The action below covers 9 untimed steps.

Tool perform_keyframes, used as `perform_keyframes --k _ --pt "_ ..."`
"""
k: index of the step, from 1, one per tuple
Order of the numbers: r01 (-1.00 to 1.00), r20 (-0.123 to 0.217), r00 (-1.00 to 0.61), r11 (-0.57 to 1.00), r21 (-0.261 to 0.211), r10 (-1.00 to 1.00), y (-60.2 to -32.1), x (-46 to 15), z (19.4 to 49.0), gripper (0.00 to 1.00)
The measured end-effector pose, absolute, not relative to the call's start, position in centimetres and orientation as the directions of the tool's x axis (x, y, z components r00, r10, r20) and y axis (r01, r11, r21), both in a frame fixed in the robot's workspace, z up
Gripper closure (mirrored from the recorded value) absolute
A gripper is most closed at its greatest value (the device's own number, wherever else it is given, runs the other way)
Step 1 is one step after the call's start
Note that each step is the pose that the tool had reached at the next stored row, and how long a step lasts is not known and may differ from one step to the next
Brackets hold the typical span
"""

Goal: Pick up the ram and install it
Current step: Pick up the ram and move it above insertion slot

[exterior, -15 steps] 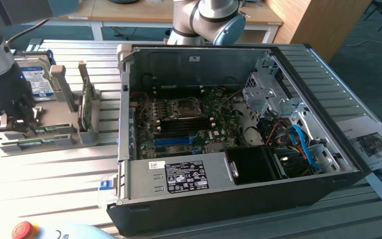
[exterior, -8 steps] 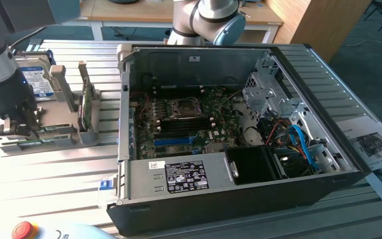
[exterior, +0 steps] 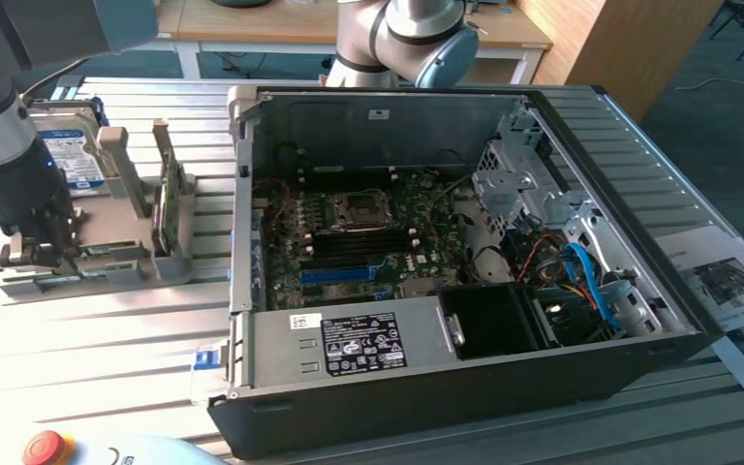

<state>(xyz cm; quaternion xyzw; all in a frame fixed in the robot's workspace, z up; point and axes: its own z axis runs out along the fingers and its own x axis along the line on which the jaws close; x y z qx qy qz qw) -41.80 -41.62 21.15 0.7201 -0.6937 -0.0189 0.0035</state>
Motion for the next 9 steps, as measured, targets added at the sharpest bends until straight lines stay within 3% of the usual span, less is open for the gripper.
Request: perform_keyframes --k 9 --pt "-0.999 -0.022 0.037 -0.038 0.031 -0.999 -41.62 -41.86 21.12 0.7"
